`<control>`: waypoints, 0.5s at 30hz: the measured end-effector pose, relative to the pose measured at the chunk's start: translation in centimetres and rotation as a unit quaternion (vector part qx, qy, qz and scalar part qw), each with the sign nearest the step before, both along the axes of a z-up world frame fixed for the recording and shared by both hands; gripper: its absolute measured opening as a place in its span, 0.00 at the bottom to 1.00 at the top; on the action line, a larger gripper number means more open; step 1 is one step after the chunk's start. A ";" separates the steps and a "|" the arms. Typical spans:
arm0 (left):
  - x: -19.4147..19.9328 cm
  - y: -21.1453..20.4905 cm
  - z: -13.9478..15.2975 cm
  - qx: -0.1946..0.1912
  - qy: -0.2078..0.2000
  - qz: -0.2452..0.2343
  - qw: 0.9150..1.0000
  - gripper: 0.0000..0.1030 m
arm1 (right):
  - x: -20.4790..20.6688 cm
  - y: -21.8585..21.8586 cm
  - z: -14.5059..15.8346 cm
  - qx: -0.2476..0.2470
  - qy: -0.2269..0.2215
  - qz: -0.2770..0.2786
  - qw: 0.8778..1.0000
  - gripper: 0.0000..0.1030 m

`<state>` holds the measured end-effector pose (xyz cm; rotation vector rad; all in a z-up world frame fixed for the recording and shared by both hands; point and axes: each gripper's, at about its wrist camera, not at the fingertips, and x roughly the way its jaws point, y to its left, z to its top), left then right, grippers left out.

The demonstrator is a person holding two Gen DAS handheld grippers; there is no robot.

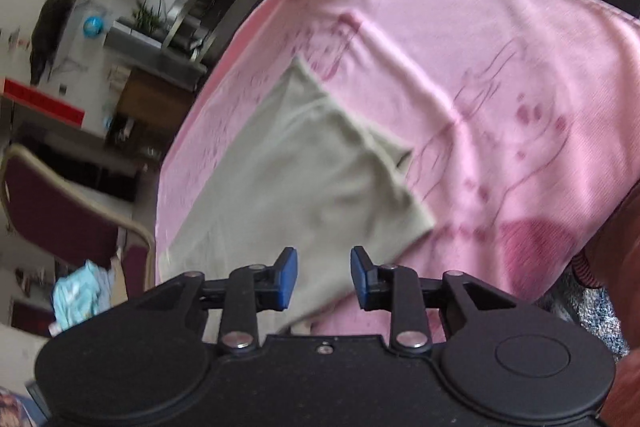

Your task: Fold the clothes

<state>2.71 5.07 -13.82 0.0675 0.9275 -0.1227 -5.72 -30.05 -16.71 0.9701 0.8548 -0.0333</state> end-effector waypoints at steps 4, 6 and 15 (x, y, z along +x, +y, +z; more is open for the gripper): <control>-0.2 -0.9 -0.7 -0.003 0.017 -0.033 0.999 0.30 | 0.4 0.4 -0.5 0.029 0.010 0.017 0.999 0.33; -0.3 -1.2 -0.9 -0.010 0.026 -0.050 0.998 0.30 | 0.6 0.4 -1.1 0.052 0.020 0.017 0.998 0.35; -0.6 -2.9 -1.9 0.003 0.047 -0.085 0.995 0.31 | -0.9 1.6 -2.4 0.131 0.047 0.015 0.990 0.35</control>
